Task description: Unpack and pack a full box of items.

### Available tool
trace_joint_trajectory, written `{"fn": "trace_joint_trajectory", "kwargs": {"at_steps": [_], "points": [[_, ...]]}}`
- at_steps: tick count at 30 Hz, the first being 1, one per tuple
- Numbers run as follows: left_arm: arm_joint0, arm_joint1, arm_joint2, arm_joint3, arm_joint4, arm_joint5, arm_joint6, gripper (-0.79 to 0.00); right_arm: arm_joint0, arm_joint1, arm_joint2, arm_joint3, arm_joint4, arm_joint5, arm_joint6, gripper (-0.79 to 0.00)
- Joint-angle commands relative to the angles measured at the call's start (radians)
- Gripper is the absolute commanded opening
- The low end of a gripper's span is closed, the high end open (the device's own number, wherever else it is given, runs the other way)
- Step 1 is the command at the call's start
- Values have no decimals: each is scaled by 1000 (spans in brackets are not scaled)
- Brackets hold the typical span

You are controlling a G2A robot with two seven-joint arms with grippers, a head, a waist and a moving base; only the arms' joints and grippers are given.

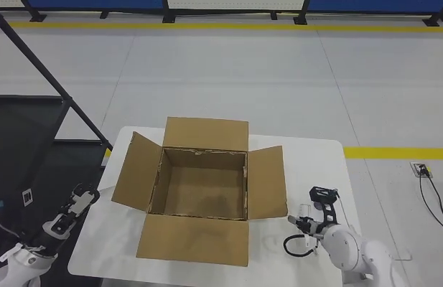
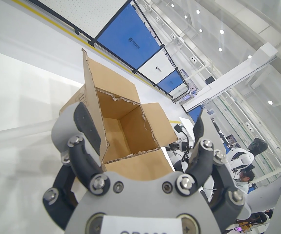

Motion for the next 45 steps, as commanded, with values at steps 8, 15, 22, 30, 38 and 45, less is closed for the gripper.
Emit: {"fn": "trace_joint_trajectory", "kwargs": {"at_steps": [8,15,22,30,38,45], "points": [[27,-2,-16,-11,-16,-5,5,0,124,-4,-49,170,-41,26,78,-135],[29,-3,-19,-18,-17,-4,10,0,150,-5,-53,226,-44,27,84,-228],[25,-3,-20,-20,-17,0,10,0,164,-7,-65,258,-36,24,81,-360],[19,-2,-27,-11,-33,-1,1,0,183,-9,-72,278,-29,29,75,-785],[12,-1,-32,-10,-39,-2,-4,0,77,-1,1,34,-4,52,2,-785],[9,-1,-29,-10,-48,-10,-12,0,-40,3,50,-294,-56,96,-102,-785]]}}
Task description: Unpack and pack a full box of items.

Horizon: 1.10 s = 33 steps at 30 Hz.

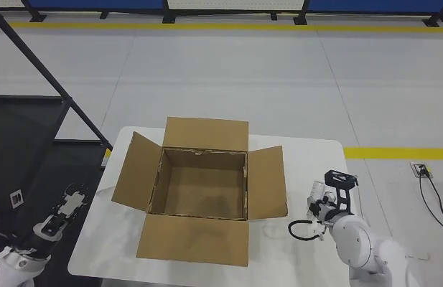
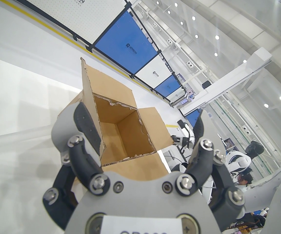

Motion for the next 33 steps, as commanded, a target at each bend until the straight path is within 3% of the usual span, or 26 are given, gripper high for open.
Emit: {"fn": "trace_joint_trajectory", "kwargs": {"at_steps": [1,7,10,12,16,23,28,33], "points": [[0,0,0,2,-2,-1,-2,0,-21,0,-6,-108,-22,2,-36,-785],[9,-1,-13,12,-19,-17,2,0,12,-5,-92,-274,-103,-14,-95,-785],[21,-2,-24,18,-32,-28,9,0,97,-11,-177,-268,-88,-62,-80,-785],[32,-3,-35,26,-48,-36,15,0,210,-20,-254,-197,-70,-91,-42,-785],[50,-5,-56,40,-70,-52,19,0,437,-49,-389,6,29,-118,10,-785],[79,-7,-98,71,-116,-78,25,0,817,-149,-669,548,252,-148,-8,-785],[87,-8,-124,96,-144,-85,16,0,972,-247,-848,912,417,-225,-50,-785],[79,-6,-134,109,-157,-82,-2,0,1032,-340,-947,1207,535,-282,-104,-785]]}}
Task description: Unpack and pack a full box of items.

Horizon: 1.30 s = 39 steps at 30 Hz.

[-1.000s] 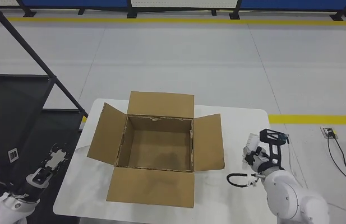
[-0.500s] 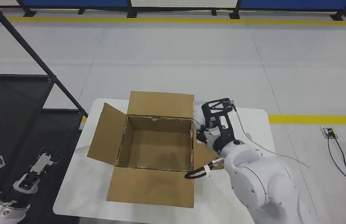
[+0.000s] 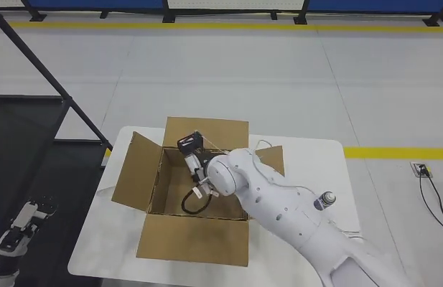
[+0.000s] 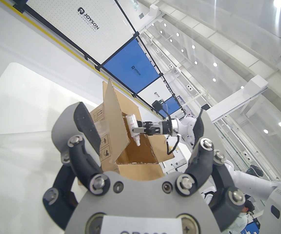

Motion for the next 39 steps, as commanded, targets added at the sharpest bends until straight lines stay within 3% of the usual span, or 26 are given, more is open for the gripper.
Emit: {"fn": "trace_joint_trajectory", "kwargs": {"at_steps": [1,9,10,11,12,21,31,33,39], "points": [[-4,0,0,1,-2,1,-7,0,10,-30,-20,122,44,-26,-23,-785],[-38,5,10,0,11,19,-43,0,41,-142,-78,443,106,-133,-132,-785],[-41,5,11,0,11,22,-45,0,46,-153,-80,471,112,-140,-135,-708],[-44,6,11,0,12,23,-47,0,51,-163,-81,494,117,-147,-138,-563],[-47,6,11,0,13,24,-49,0,55,-172,-82,515,123,-157,-140,-502],[-62,8,15,7,13,30,-69,0,90,-223,-75,617,137,-202,-173,-296],[-73,9,34,-12,27,40,-77,0,123,-218,-45,578,114,-196,-246,-206],[-76,9,40,-18,35,43,-77,0,125,-206,-35,541,102,-187,-257,-148],[-77,8,57,-40,54,48,-67,0,85,-135,21,313,35,-138,-237,-129]]}}
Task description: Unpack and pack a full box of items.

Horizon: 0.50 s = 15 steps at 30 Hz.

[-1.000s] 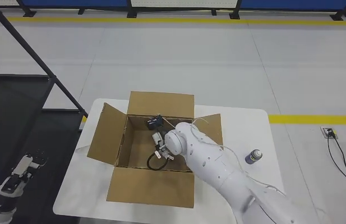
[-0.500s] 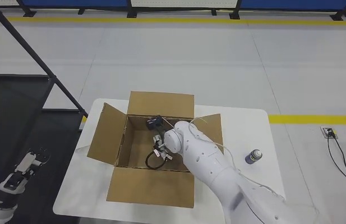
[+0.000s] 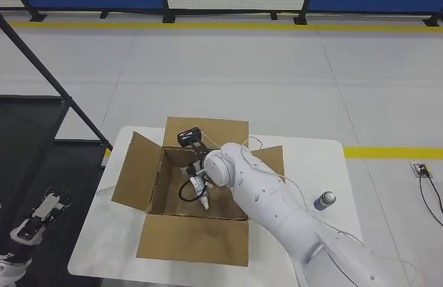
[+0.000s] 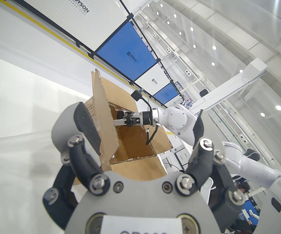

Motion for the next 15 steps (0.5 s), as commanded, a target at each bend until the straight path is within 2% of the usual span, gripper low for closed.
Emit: {"fn": "trace_joint_trajectory", "kwargs": {"at_steps": [1,5,10,12,15], "points": [[1,-1,5,-5,6,1,4,0,-30,32,26,-116,-33,30,24,-129],[4,-2,15,-12,16,1,18,0,-151,126,125,-443,-167,121,135,-105],[13,-5,23,-20,25,0,31,0,-408,243,321,-926,-426,200,324,-46],[17,-6,25,-22,30,2,37,0,-513,274,409,-1086,-530,243,362,0],[23,-7,27,-27,36,3,48,0,-656,304,514,-1285,-669,309,397,0]]}}
